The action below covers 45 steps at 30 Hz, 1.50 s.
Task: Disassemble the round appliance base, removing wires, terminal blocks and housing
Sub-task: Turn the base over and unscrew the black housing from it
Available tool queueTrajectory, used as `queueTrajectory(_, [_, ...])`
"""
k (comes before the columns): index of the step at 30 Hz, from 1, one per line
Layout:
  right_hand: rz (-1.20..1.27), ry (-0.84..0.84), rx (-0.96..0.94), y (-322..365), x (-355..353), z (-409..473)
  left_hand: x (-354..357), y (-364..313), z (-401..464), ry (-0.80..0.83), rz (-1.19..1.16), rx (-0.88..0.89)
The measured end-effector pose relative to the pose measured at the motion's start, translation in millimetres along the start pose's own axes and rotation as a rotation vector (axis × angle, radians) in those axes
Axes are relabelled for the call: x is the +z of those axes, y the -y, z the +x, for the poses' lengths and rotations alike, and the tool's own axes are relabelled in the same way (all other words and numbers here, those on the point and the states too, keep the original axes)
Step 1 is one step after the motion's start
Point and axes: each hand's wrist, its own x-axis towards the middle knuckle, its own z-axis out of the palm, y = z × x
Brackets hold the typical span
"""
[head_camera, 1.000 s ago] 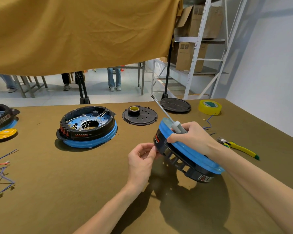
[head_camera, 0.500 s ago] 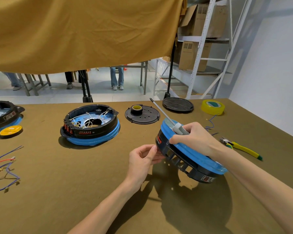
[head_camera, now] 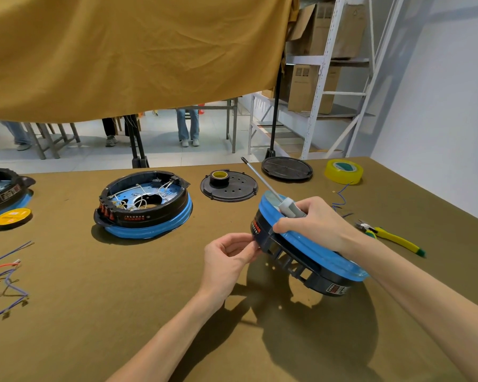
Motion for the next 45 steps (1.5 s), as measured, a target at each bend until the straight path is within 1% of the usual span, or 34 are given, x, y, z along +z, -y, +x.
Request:
queueTrajectory(4, [0.002,-0.002,-0.005,-0.4,1.6,0.6,0.1,-3.0,-0.1,0.051,-0.037,-0.072])
queueTrajectory(6, [0.001,-0.001,-0.003,0.3,2.4,0.6,-0.8,-3.8,-0.1,0.063,-0.043,-0.08])
queueTrajectory(9, [-0.004,0.005,0.009,2.4,1.3,-1.4,-2.8,-3.5,-0.4,0.063,-0.029,-0.05])
queueTrajectory(15, [-0.019,0.029,0.024,1.5,1.4,-3.0,-0.2,1.1,-2.8,0.003,0.076,0.058])
queueTrajectory(17, [-0.019,0.026,0.031,1.5,1.5,-2.5,-0.6,0.7,-3.2,0.029,0.085,0.044])
queueTrajectory(19, [-0.007,0.025,0.029,0.2,2.0,-2.6,-1.8,-2.4,-2.7,0.1,0.006,-0.049])
queueTrajectory(21, [0.0,-0.003,0.006,-1.6,5.9,-3.5,-2.3,-6.6,-0.2,0.172,-0.156,-0.216])
queueTrajectory(23, [0.033,-0.021,-0.016,-5.5,14.6,-4.7,-4.1,-8.6,4.0,0.225,-0.228,-0.372])
queueTrajectory(26, [0.061,0.017,-0.011,-6.8,27.0,-9.0,-9.6,-5.9,9.4,0.282,-0.209,-0.52])
queueTrajectory(27, [0.069,0.009,-0.012,-6.8,28.4,-9.8,-10.7,-4.7,10.8,0.288,-0.187,-0.547])
queueTrajectory(29, [0.141,-0.058,-0.022,-8.0,25.6,-10.0,-12.0,-2.1,12.8,0.289,-0.133,-0.575])
queueTrajectory(31, [0.145,-0.177,-0.031,-12.5,15.6,-9.5,-11.8,-1.5,14.6,0.251,-0.087,-0.575])
queueTrajectory(35, [-0.041,-0.422,0.027,-41.2,-11.1,-9.8,-15.5,-2.3,18.7,0.141,-0.018,-0.557])
queueTrajectory(37, [-0.149,-0.541,0.098,-63.5,-22.9,-12.7,-19.0,-4.2,20.0,0.082,-0.046,-0.553])
queueTrajectory(39, [-0.241,-0.616,0.212,-87.4,-31.4,-16.0,-22.5,-7.9,21.4,0.015,-0.082,-0.541])
queueTrajectory(40, [-0.284,-0.619,0.277,-98.9,-33.7,-17.1,-25.0,-9.3,22.2,-0.02,-0.091,-0.536])
queueTrajectory(42, [-0.361,-0.572,0.389,-121.6,-33.4,-18.5,-29.5,-11.5,24.2,-0.076,-0.099,-0.539])
queueTrajectory(45, [-0.471,-0.489,0.455,-146.1,-21.4,-20.1,-32.8,-11.1,26.3,-0.095,-0.099,-0.544])
